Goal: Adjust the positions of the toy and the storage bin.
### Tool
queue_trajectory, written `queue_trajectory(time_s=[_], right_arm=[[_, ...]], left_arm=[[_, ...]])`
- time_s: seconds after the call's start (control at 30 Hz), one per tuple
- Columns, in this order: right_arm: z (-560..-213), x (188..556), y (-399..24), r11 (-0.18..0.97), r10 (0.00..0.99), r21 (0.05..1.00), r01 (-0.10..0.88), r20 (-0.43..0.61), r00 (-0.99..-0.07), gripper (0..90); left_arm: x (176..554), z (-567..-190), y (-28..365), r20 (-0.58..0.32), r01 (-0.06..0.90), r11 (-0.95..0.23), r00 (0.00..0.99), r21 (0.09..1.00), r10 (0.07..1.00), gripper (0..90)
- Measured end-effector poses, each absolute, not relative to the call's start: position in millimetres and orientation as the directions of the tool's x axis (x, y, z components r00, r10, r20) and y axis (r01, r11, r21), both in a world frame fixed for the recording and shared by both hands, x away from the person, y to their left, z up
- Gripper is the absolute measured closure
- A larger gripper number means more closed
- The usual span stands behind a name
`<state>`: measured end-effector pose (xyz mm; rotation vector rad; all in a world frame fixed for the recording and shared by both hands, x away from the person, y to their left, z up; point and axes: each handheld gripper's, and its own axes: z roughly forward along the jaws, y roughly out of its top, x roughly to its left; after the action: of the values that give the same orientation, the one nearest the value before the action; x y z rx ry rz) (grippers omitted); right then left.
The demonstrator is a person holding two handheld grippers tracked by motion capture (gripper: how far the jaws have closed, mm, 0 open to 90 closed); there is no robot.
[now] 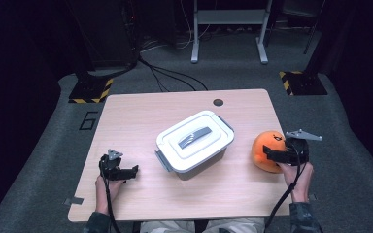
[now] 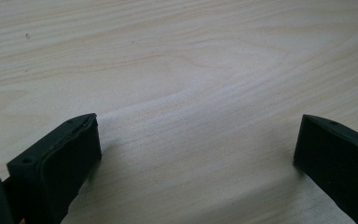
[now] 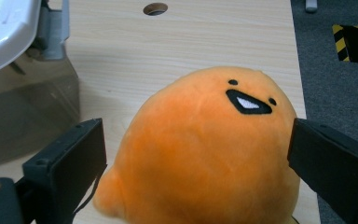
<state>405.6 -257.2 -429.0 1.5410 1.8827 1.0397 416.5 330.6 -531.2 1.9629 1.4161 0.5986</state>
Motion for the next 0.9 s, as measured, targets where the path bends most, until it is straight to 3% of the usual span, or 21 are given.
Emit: queue_trajectory(time_s=[0.43,0.9], right_arm=[[-430.7,359.9,-248.9,0.122,0.945,0.833,0.540,0.068,-0.319,1.6],[-475.2,335.3,-217.7,0.171,0.901,0.830,0.531,0.087,-0.426,0.7]], left_arm=[[416.5,-531.2,330.6,-0.004,0.659,-0.217,0.316,0.720,0.949,0.1],[416.5,-531.2,330.6,-0.004,0.659,-0.217,0.316,0.720,0.949,0.0]])
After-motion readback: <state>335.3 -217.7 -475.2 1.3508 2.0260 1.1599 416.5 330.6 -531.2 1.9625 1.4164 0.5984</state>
